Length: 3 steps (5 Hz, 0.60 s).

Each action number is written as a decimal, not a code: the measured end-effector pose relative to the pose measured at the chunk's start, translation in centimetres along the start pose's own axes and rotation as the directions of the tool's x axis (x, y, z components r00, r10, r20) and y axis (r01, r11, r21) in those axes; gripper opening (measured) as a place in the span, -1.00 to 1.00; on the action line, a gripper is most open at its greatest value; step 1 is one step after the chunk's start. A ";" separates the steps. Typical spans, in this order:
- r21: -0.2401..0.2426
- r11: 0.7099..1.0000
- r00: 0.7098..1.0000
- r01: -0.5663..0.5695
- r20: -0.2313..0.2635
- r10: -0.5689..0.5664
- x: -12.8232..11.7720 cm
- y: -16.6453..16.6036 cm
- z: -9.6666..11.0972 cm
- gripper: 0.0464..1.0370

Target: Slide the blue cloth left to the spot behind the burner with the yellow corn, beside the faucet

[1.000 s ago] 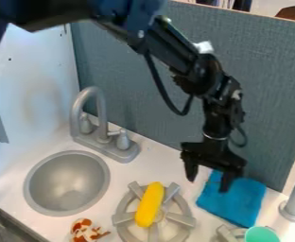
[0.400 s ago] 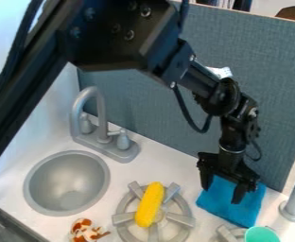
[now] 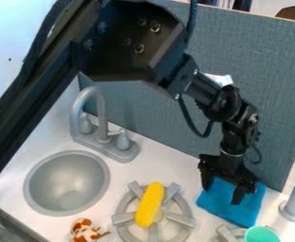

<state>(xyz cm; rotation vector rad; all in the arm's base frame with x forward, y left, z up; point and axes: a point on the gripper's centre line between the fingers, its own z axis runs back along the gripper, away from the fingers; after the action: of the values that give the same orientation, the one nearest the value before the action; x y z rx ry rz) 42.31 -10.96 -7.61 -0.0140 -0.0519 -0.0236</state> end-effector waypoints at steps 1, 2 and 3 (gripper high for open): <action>0.003 1.000 1.000 -0.009 0.028 0.009 0.3 0.1 -1.2 0.93; 0.039 0.999 1.000 -0.008 -0.006 0.008 0.3 0.5 -2.7 0.93; 0.054 0.999 0.999 -0.004 -0.032 0.006 0.8 0.6 -3.0 0.93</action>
<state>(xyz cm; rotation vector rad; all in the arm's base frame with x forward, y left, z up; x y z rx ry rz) 43.26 -10.41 -10.57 0.0398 -0.0200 -0.0175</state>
